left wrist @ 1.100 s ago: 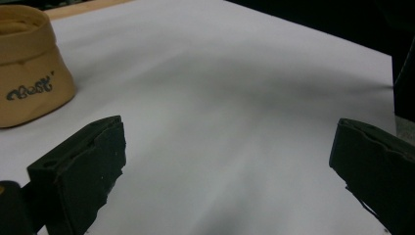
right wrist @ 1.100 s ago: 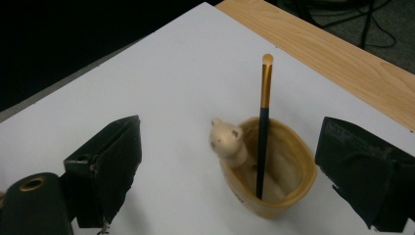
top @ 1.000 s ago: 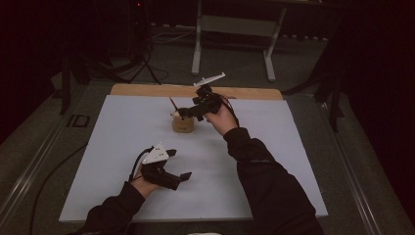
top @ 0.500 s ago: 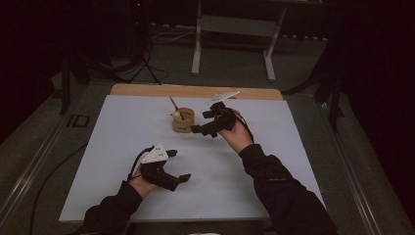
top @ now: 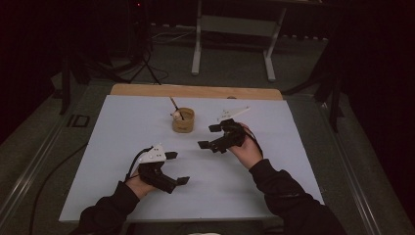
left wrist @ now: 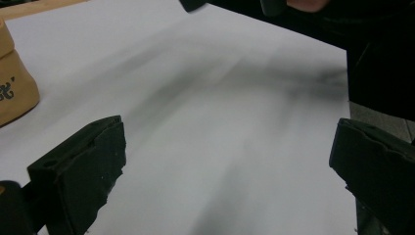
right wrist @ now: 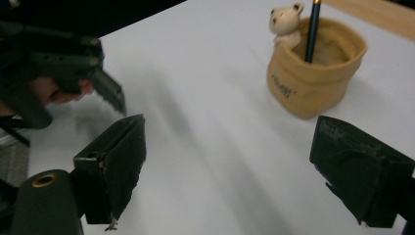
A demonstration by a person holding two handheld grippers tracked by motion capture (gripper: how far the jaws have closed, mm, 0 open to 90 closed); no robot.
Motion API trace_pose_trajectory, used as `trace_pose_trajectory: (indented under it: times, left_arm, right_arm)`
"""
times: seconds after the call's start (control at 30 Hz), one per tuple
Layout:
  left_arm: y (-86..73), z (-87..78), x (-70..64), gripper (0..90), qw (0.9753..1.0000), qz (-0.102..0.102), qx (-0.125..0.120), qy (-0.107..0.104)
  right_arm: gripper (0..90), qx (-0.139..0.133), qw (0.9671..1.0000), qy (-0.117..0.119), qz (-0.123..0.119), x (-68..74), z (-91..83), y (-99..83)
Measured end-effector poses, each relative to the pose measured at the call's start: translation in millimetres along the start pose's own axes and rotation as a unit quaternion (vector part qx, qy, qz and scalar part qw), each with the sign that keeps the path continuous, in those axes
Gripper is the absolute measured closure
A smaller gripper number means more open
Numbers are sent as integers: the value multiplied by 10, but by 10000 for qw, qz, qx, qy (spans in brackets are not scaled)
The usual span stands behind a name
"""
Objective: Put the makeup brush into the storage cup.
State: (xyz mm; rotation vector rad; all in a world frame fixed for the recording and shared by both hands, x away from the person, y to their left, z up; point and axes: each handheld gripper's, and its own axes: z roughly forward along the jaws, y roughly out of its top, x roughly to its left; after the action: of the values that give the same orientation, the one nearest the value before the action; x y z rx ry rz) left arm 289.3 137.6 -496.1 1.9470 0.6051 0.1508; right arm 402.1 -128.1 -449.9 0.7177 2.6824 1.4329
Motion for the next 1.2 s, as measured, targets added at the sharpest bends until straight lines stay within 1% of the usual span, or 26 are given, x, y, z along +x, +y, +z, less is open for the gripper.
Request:
trace_pose_trajectory:
  times: [0.07,0.2,0.23,0.3,0.4,0.43,0.47,0.53,0.6,0.7,0.73,0.8,0.93,0.97,1.0,1.13,1.2]
  left_arm:
    - [-9,-20,13,12,10000,-2,47,-31]
    - [-42,-70,30,12,10000,21,86,5]
    - [-54,-92,38,12,9999,28,90,-42]
    - [-71,-122,43,12,9999,64,118,-26]
    - [-102,-174,60,12,9999,32,95,-68]
    - [-112,-194,67,12,9999,24,82,-86]
    - [-119,-210,72,12,9999,10,100,-53]
    - [-134,-250,85,12,10000,-6,64,-49]
    - [-146,-287,90,12,10000,1,70,-6]
    - [-167,-331,94,12,10000,14,42,11]
    - [-174,-345,93,12,10000,26,43,7]
    - [-191,-370,95,12,10000,20,22,-34]
    - [-229,-423,110,12,10000,14,52,-36]
    - [-237,-436,116,12,10000,31,68,-21]
    - [-247,-449,119,12,10000,15,80,-35]
    - [-294,-509,126,12,9999,56,158,-25]
    - [-324,-549,135,12,9999,23,166,-11]
  right_arm:
    - [132,22,10000,62,45,11,-16,-58]
    - [131,1,9999,122,95,29,-64,-187]
    - [131,-4,9999,134,107,30,-82,-219]
    - [131,-28,9997,190,177,35,-124,-285]
    - [132,-57,9994,190,272,39,-192,-391]
    - [132,-61,9994,189,275,35,-216,-427]
    - [134,-71,9994,191,285,31,-244,-463]
    - [134,-135,9992,254,278,25,-303,-538]
    - [134,-188,9993,247,203,29,-372,-617]
    - [134,-275,9991,284,173,40,-461,-704]
    - [133,-314,9990,285,131,46,-494,-733]
    - [133,-340,9992,200,32,58,-558,-784]
    - [133,-383,9991,143,56,55,-651,-856]
    - [132,-392,9991,109,110,52,-714,-903]
    - [132,-409,9991,93,113,55,-743,-926]
    - [131,-417,9991,29,111,75,-833,-1050]
    - [131,-435,9990,19,109,74,-874,-1110]
